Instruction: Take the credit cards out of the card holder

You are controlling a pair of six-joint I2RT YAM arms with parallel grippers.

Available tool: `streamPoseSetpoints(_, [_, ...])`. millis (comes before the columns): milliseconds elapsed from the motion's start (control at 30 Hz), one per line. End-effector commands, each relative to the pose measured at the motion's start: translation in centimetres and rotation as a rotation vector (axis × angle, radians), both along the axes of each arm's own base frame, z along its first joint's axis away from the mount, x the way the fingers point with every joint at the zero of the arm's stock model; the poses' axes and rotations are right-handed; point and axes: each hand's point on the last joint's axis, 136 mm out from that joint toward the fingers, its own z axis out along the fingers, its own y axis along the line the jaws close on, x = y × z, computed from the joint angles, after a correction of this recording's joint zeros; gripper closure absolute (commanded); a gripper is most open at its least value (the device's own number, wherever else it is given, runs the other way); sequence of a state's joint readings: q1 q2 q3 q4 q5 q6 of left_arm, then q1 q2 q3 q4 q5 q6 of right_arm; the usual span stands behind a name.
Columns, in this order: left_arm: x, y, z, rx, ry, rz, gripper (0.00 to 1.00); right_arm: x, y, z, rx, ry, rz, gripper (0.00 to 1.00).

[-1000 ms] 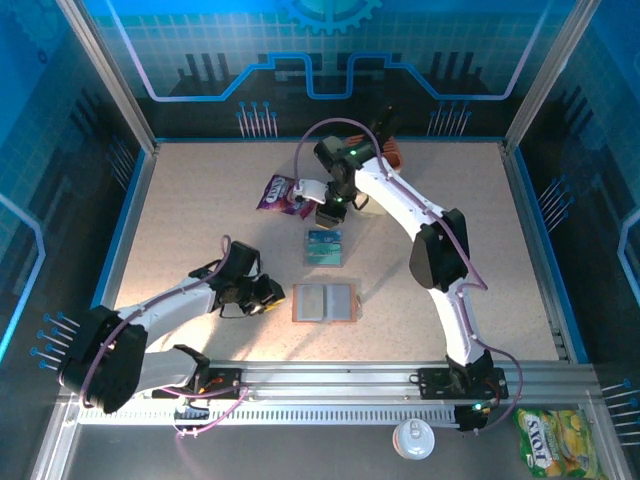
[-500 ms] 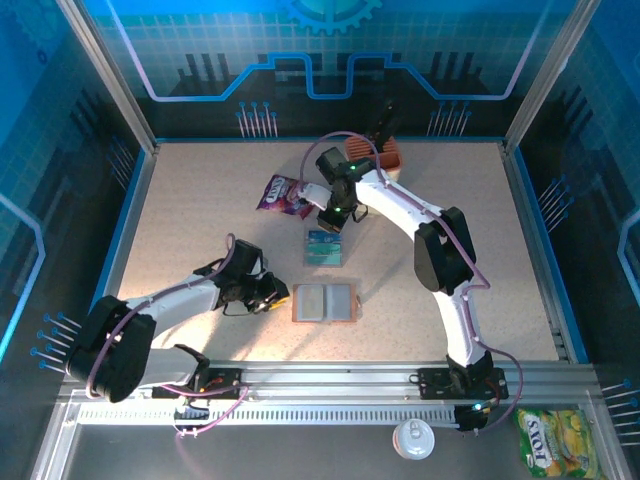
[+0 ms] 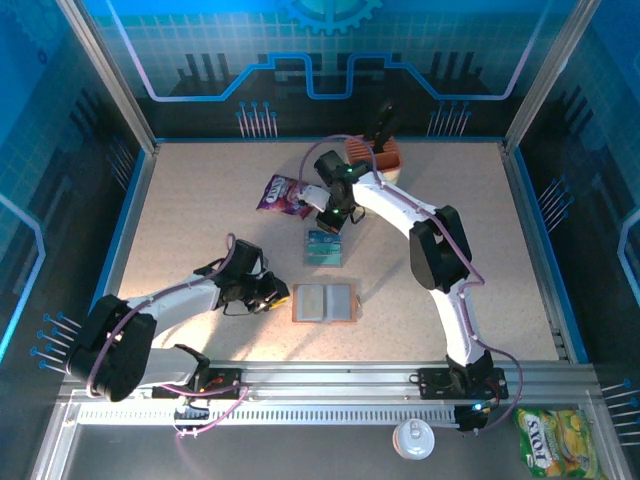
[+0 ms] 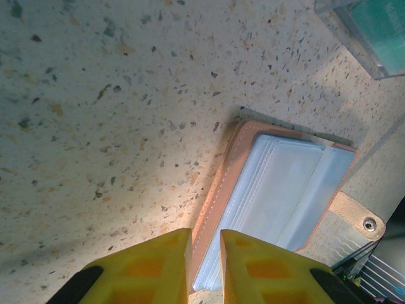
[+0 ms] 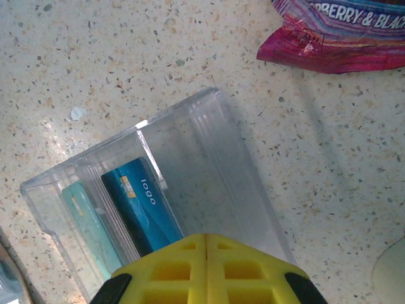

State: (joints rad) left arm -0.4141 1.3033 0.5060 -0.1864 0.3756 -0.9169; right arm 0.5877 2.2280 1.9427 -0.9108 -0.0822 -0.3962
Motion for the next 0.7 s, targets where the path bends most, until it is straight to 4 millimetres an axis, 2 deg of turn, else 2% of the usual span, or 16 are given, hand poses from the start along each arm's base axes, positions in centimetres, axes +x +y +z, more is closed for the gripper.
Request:
streamPoseSetpoints(0, [-0.4, -0.1, -0.4, -0.016, 0.027, -0.004, 0.80, -0.6, -0.2, -1.5, -0.009, 0.044, 0.008, 1.00])
streamPoseSetpoints(233, [-0.4, -0.2, -0.5, -0.018, 0.029, -0.006, 0.80, -1.1, 0.1, -1.1, 0.003, 0.053, 0.030, 1.00])
streamPoseSetpoints(500, [-0.6, -0.1, -0.7, -0.016, 0.032, -0.003, 0.80, -1.5, 0.0, -2.4, -0.012, 0.089, 0.024, 1.00])
streamPoseSetpoints(667, [-0.6, -0.1, -0.7, -0.018, 0.032, -0.004, 0.80, -1.6, 0.2, -2.1, -0.004, 0.088, 0.026, 1.00])
